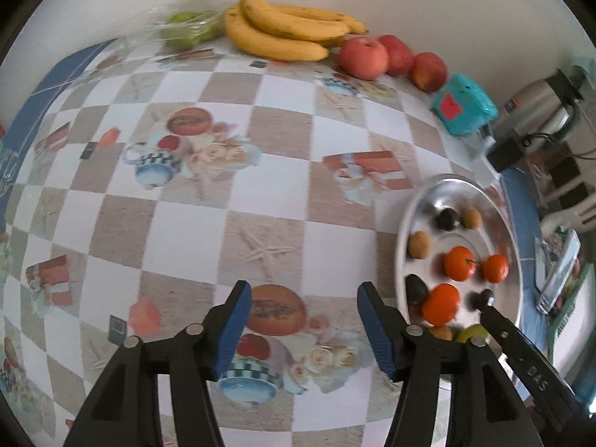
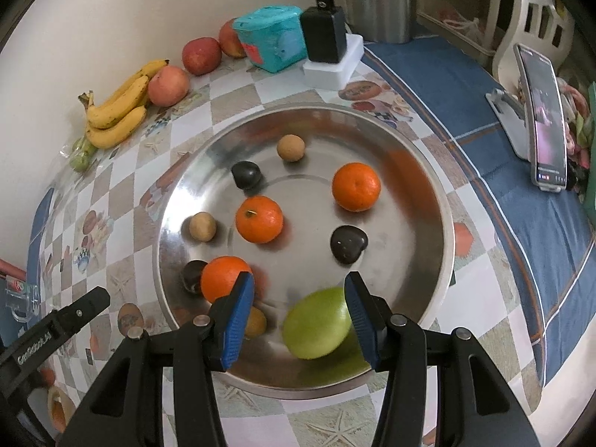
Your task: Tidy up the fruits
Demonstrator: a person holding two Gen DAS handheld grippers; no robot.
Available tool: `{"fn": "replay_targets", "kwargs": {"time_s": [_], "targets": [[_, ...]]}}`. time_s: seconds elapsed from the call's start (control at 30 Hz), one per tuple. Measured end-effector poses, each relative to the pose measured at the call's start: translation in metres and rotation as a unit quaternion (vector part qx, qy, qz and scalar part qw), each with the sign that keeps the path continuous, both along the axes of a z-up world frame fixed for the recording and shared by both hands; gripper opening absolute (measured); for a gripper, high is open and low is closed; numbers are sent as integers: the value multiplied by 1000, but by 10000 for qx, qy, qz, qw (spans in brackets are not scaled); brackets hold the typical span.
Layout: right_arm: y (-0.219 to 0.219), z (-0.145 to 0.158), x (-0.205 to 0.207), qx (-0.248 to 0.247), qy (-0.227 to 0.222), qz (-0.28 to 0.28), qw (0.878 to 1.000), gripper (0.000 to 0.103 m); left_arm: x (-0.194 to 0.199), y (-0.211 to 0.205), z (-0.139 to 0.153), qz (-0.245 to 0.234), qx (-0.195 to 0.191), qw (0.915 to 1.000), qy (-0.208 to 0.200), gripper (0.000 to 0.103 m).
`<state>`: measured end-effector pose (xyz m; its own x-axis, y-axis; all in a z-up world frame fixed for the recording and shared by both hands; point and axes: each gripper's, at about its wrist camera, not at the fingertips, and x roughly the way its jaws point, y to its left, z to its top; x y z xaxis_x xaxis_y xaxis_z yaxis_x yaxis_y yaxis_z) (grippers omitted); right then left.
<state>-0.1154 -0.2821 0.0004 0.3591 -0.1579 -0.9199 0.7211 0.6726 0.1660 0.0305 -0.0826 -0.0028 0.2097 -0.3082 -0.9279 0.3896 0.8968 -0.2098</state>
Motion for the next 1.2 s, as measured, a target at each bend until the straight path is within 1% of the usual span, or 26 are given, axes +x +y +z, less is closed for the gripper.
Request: {"fn": "replay_targets", "kwargs": {"time_s": [0.03, 0.13, 0.17, 0.23, 0.3, 0.37, 0.43, 0.57, 0.67, 0.87, 0.97, 1.2], "targets": [[1, 1, 1, -23, -2, 43, 10000, 52, 1, 2, -1, 36, 46, 10000, -13, 71], [7, 1, 7, -83, 5, 208, 9997, 54, 3, 6, -4, 124, 211, 9997, -63, 80], [8, 1, 9, -98, 10, 252, 9996, 56, 4, 7, -5, 140, 255, 9996, -60, 83], [11, 0, 12, -132, 42, 344, 9993, 70, 6, 10, -9, 179, 338, 9993, -56, 95], [15, -1, 14, -191, 98, 418, 9989, 75, 8, 13, -11, 223, 421, 9988, -102, 99], [18, -3, 17, -239, 149, 486, 9984, 75, 9, 15, -12, 248, 488, 9984, -160, 103], [21, -5, 18, -291, 201, 543, 9979, 83, 9, 17, -13, 253, 579, 9977, -240, 103], [27, -7, 20, -330, 208, 644, 9972, 84, 12, 23, -16, 288, 743, 9964, -296, 103], [32, -8, 20, -218, 98, 690, 9973, 84, 13, 29, -16, 361, 769, 9960, -294, 103], [51, -7, 23, -281, 87, 912, 9954, 84, 11, 46, -12, 458, 855, 9944, -416, 103], [60, -7, 21, -266, 99, 990, 9947, 84, 6, 54, -9, 458, 889, 9938, -485, 103], [67, -5, 9, -153, 41, 935, 9955, 84, -17, 69, 5, 353, 923, 9923, -750, 103]]}}
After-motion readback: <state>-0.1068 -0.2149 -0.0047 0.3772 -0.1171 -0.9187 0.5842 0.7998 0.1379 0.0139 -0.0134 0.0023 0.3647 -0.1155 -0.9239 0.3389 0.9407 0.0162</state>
